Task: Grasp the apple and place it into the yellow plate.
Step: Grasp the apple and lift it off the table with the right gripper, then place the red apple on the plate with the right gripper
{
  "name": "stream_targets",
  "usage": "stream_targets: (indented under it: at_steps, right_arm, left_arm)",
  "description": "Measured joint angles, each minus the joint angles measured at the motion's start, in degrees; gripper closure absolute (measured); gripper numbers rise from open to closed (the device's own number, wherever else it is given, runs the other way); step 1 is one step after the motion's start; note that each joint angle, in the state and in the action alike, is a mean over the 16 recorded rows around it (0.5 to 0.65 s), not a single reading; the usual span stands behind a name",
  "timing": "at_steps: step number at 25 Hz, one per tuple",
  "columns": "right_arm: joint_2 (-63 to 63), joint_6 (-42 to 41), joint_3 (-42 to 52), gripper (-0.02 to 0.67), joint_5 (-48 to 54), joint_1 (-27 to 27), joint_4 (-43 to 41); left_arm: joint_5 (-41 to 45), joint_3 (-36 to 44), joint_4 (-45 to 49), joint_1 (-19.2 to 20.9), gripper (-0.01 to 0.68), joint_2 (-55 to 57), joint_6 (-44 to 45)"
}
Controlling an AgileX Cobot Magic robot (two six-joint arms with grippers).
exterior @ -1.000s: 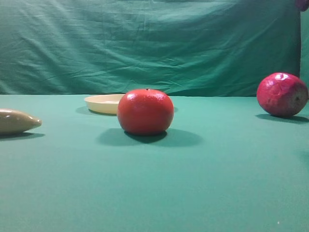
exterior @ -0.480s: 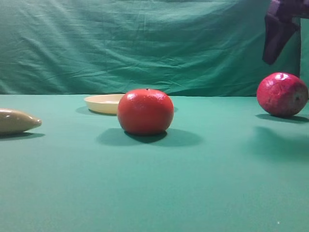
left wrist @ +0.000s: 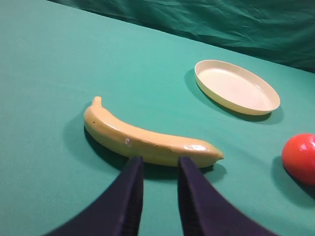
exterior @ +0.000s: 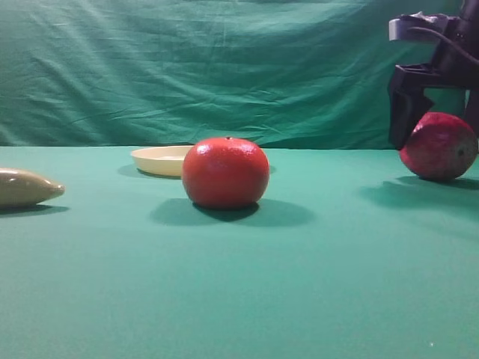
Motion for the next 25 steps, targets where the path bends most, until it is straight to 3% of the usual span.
stream_targets:
  at_steps: [6,12,25]
  right_arm:
    - [0.1,-1.2,-5.0,0.168,3.3,1.1,4.0]
    - [0.1,-4.1,-11.6,0.17,3.2,6.3,8.8]
    - [4.8,-10.3,-17.1,0.17,-16.1,24.2,12.3]
  left_arm:
    - [0.0,0.0,0.0,0.0,0.516,0.0,0.0]
    - [0.0,0.0,0.0,0.0,0.516,0.0,0.0]
    - [0.0,0.0,0.0,0.0,0.516,0.0,0.0]
